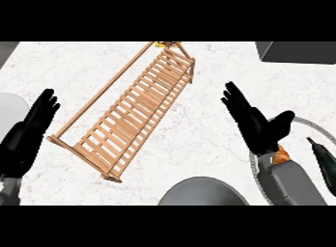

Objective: Pick the croissant from the placemat and place it in the tiered shelf

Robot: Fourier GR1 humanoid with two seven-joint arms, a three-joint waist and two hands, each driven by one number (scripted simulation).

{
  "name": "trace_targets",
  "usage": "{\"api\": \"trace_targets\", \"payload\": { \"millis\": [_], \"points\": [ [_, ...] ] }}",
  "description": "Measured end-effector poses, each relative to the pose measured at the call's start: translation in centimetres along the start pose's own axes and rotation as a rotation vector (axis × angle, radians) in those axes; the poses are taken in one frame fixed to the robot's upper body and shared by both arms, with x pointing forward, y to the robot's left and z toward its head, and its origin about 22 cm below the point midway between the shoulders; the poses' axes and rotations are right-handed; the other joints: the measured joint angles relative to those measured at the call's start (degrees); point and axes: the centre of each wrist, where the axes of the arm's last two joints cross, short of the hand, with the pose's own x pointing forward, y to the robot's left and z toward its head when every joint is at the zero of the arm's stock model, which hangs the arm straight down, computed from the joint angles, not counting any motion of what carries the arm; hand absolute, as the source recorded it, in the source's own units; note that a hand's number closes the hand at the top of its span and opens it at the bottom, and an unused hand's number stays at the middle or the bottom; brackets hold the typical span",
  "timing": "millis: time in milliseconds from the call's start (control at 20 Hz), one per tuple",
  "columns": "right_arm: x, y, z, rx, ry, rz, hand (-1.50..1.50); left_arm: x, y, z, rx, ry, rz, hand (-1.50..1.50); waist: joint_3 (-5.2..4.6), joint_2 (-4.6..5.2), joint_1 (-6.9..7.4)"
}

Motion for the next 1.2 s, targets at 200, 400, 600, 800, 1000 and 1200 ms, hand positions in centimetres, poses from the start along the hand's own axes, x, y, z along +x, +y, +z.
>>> {"api": "trace_targets", "payload": {
  "millis": [200,400,600,800,1000,1200],
  "points": [
    [1.3,-4.9,1.7,-0.212,0.013,0.274,-1.50,-1.6,0.2,1.1,0.021,0.072,-0.028,0.00,-0.02,-0.41,-3.35],
    [3.3,-13.9,5.4,-0.539,0.088,0.684,1.50,-3.6,0.6,2.5,0.035,0.180,-0.051,0.00,-0.79,-0.70,-8.54],
    [4.7,-17.1,9.4,-0.801,0.058,0.812,-1.50,-5.3,-1.0,3.7,0.014,0.246,-0.045,0.00,-0.19,-0.82,-9.06],
    [4.9,-15.1,13.3,-0.788,0.003,0.836,-1.50,-5.7,-2.3,3.2,-0.016,0.252,-0.035,0.00,0.17,-0.56,-7.06],
    [6.3,-11.7,15.3,-0.699,-0.008,0.885,-1.50,-6.0,-2.8,2.7,-0.042,0.252,-0.039,0.00,0.30,-0.33,-5.47],
    [7.9,-8.5,16.2,-0.610,0.099,0.937,-1.50,-6.1,-3.5,2.2,-0.062,0.251,-0.040,0.00,0.24,-0.07,-4.12]
  ]
}}
